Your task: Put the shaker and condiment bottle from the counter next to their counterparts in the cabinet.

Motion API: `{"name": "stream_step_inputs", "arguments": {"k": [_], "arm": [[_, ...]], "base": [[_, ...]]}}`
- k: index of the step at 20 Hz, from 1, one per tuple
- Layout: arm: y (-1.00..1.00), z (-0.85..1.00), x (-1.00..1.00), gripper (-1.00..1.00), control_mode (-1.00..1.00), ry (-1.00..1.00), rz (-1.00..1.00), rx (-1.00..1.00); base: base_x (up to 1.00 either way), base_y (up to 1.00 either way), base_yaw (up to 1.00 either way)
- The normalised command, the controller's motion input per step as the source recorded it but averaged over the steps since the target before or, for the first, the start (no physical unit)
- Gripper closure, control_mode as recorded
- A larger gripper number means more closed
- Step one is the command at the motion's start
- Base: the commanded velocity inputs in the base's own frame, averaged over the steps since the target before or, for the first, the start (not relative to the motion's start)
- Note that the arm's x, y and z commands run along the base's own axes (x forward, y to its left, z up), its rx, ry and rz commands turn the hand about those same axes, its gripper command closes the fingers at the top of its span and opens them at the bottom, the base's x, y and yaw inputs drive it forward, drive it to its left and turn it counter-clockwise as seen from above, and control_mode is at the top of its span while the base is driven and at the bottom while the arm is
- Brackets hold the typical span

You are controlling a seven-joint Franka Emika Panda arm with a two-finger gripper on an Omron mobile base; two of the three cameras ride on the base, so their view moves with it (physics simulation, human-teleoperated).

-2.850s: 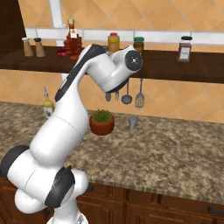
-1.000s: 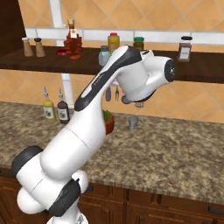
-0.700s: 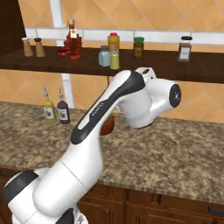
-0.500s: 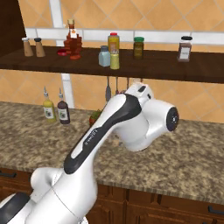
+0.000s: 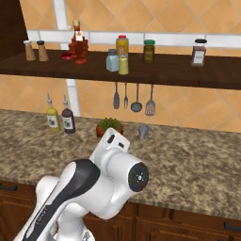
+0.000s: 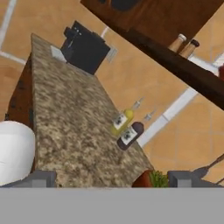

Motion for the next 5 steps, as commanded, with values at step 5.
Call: {"name": "stream_step_inputs", "arguments": {"k": [5], "arm": [[0.48, -0.26, -0.10, -1.00, -1.00, 0.15, 0.00, -0.08]], "base": [[0.00, 0.00, 0.00]]}}
